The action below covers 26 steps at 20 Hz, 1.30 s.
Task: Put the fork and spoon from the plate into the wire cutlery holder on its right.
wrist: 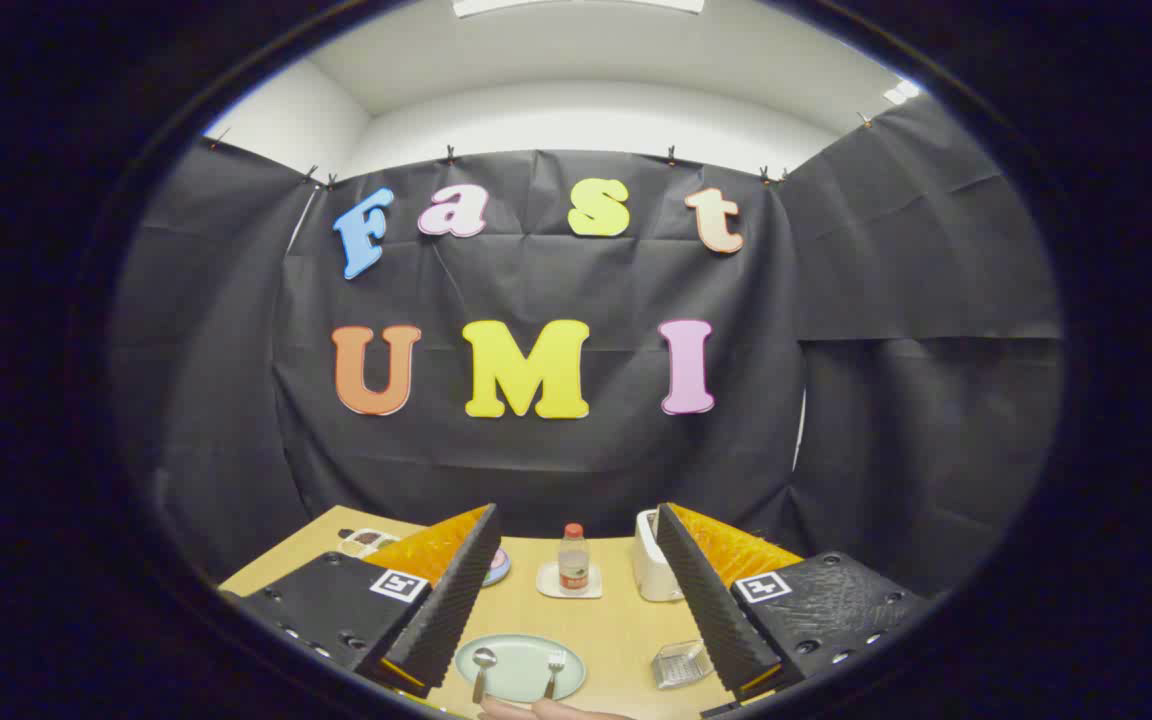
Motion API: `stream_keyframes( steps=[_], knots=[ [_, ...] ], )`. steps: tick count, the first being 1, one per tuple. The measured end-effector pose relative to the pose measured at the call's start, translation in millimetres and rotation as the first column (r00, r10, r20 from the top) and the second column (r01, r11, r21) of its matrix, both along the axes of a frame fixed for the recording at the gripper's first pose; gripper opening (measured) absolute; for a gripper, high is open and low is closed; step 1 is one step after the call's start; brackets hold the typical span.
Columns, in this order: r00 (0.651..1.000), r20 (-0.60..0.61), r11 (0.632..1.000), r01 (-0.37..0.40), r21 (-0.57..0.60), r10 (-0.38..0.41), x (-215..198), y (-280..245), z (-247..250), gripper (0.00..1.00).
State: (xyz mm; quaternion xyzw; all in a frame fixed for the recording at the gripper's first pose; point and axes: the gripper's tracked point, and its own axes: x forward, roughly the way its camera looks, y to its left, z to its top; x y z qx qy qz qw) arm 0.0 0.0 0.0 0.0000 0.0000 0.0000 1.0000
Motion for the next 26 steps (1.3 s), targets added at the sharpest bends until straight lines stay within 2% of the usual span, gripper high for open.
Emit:
stream_keyframes(
  steps=[5, 17, 21, 24, 26],
  knots=[
    [0.999, -0.032, 1.000, 0.021, -0.002, -0.021, 10.9, -26.0, -7.7, 0.95],
    [0.997, -0.076, 1.000, -0.013, 0.002, 0.013, 33.5, -42.3, -36.0, 0.95],
    [0.987, -0.153, 0.999, -0.049, 0.013, 0.051, 43.6, -30.0, -75.8, 0.95],
    [0.967, -0.239, 0.996, -0.089, 0.013, 0.090, 51.8, -8.9, -123.7, 0.95],
    [0.941, -0.320, 0.994, -0.111, 0.019, 0.111, 56.4, 6.7, -165.4, 0.95]
  ],
)
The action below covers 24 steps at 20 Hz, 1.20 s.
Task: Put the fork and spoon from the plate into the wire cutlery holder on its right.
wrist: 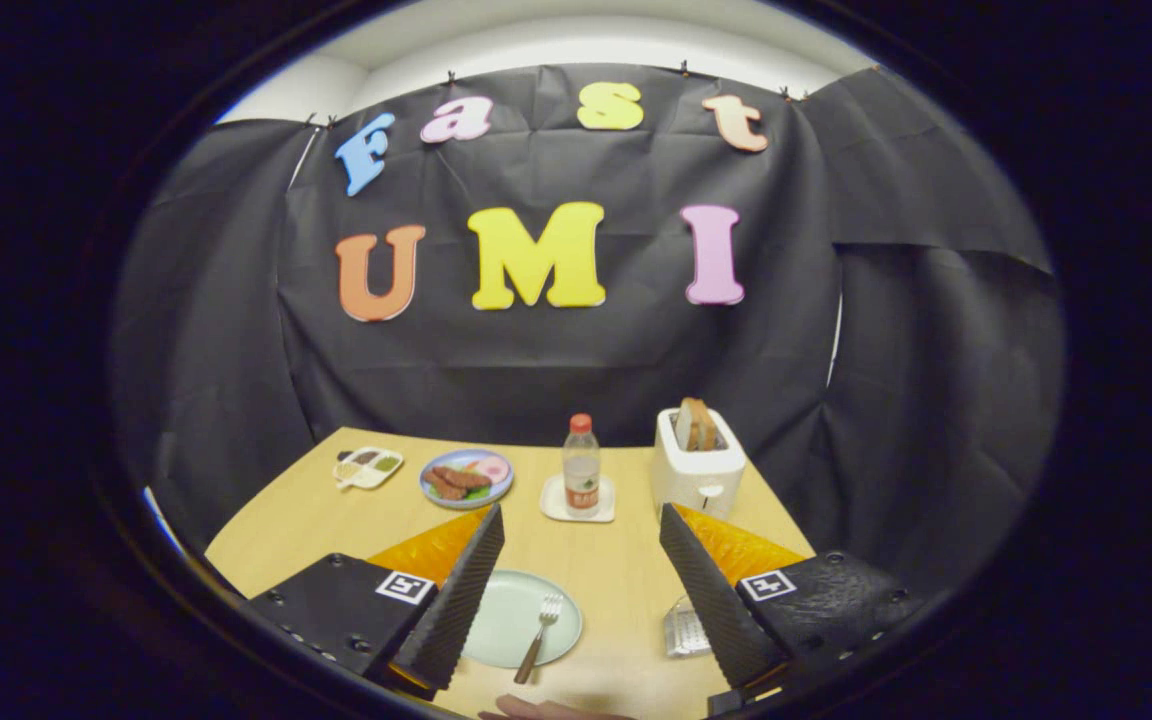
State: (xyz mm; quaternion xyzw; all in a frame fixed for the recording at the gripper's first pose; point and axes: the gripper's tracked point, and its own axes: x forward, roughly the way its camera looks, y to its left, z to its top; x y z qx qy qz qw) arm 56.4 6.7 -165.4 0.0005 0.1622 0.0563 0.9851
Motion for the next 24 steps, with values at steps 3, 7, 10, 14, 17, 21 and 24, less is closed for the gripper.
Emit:
stream_keyframes(
  steps=[3, 7, 10, 14, 17, 21, 24],
  knots=[
    [0.985, -0.164, 0.998, -0.045, 0.041, 0.052, -0.4, 27.3, -71.8, 0.96],
    [0.930, -0.368, 0.999, -0.032, -0.003, 0.028, -3.5, 35.3, -160.2, 0.94],
    [0.880, -0.475, 1.000, -0.017, 0.027, 0.027, -1.9, 44.8, -201.3, 0.91],
    [0.823, -0.567, 0.999, 0.022, 0.023, -0.005, 1.4, 41.7, -233.2, 0.85],
    [0.816, -0.577, 0.999, 0.016, -0.032, -0.031, 10.1, 38.5, -243.8, 0.64],
    [0.780, -0.621, 0.997, 0.035, -0.074, -0.073, 7.6, 37.6, -259.2, 0.37],
    [0.770, -0.629, 0.994, 0.065, -0.087, -0.106, 7.8, 36.8, -259.2, 0.16]
  ],
)
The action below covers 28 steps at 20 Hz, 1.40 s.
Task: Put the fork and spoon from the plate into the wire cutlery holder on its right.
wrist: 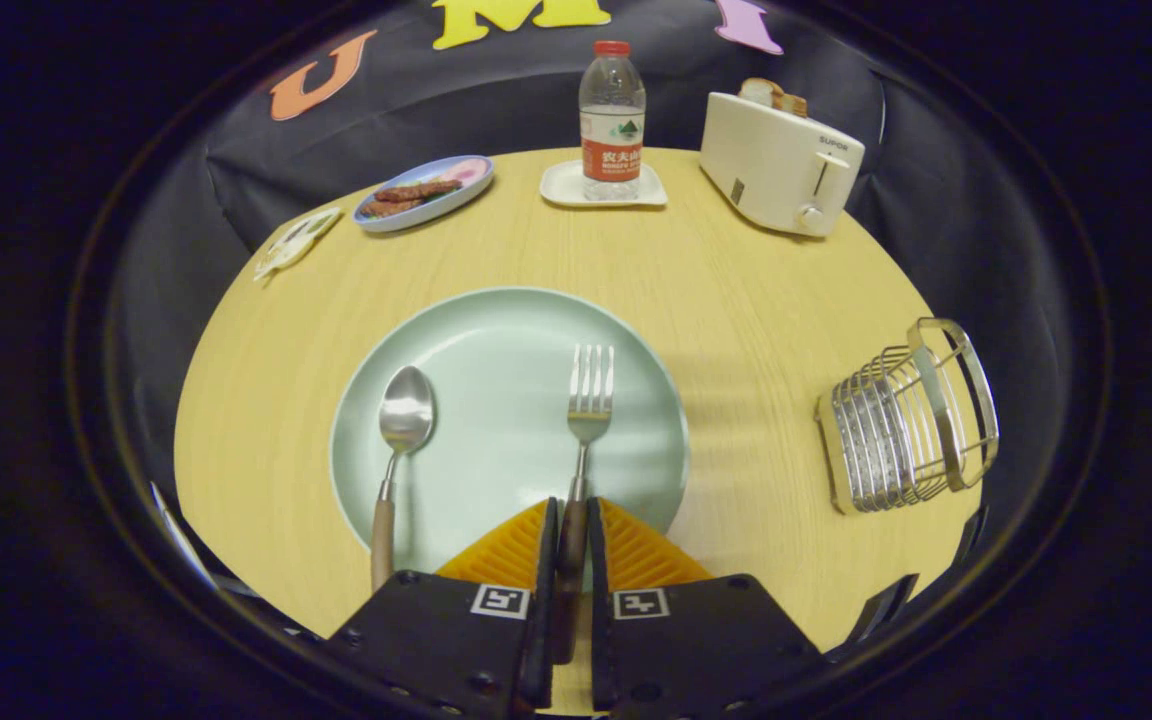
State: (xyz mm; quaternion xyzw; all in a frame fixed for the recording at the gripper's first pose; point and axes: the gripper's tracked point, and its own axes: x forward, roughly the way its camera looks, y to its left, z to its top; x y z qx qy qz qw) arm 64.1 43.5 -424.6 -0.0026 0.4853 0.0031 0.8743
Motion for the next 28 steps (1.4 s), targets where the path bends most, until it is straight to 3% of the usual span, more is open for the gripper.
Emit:
stream_keyframes(
  steps=[3, 8, 11, 22, 28],
  knots=[
    [1.000, -0.019, 1.000, -0.012, 0.004, 0.012, -5.9, 1.3, 3.8, 0.05],
    [0.997, 0.008, 0.996, -0.077, 0.040, 0.077, -20.5, -3.7, 31.6, 0.05],
    [0.997, 0.008, 0.994, -0.075, 0.079, 0.074, -35.8, -17.7, 52.4, 0.05],
    [0.999, 0.026, 0.996, -0.032, 0.086, 0.030, -68.5, -134.1, 101.5, 0.05],
    [1.000, -0.006, 1.000, 0.008, 0.018, -0.008, -73.8, -193.7, 117.7, 0.05]
  ],
)
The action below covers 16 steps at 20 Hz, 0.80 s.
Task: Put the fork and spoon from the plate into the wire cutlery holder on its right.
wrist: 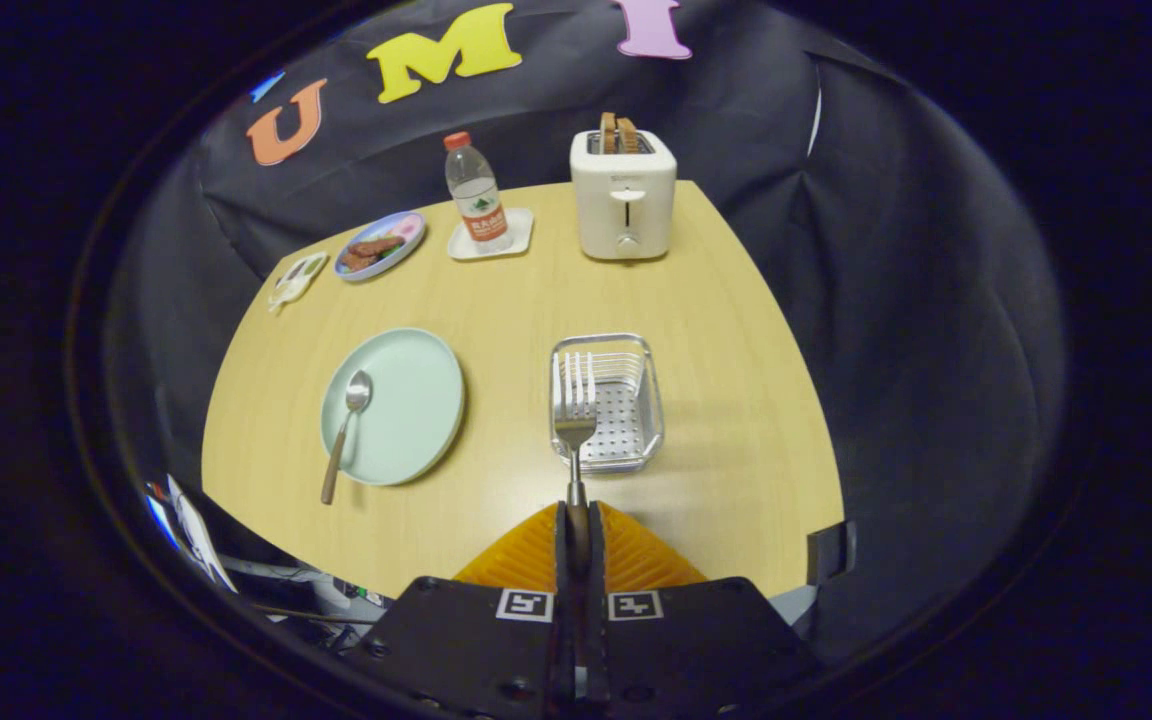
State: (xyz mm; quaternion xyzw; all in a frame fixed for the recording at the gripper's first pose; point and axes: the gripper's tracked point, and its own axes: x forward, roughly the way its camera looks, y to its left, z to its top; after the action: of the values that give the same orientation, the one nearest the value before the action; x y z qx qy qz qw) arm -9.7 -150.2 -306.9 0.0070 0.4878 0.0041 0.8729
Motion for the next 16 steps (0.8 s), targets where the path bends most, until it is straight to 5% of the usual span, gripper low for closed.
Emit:
stream_keyframes(
  steps=[5, 16],
  knots=[
    [0.992, -0.109, 0.997, -0.062, 0.037, 0.066, -3.3, 0.6, 1.7, 0.05],
    [0.961, -0.277, 1.000, -0.007, -0.005, 0.005, 13.5, -1.5, 2.2, 0.05]
  ],
)
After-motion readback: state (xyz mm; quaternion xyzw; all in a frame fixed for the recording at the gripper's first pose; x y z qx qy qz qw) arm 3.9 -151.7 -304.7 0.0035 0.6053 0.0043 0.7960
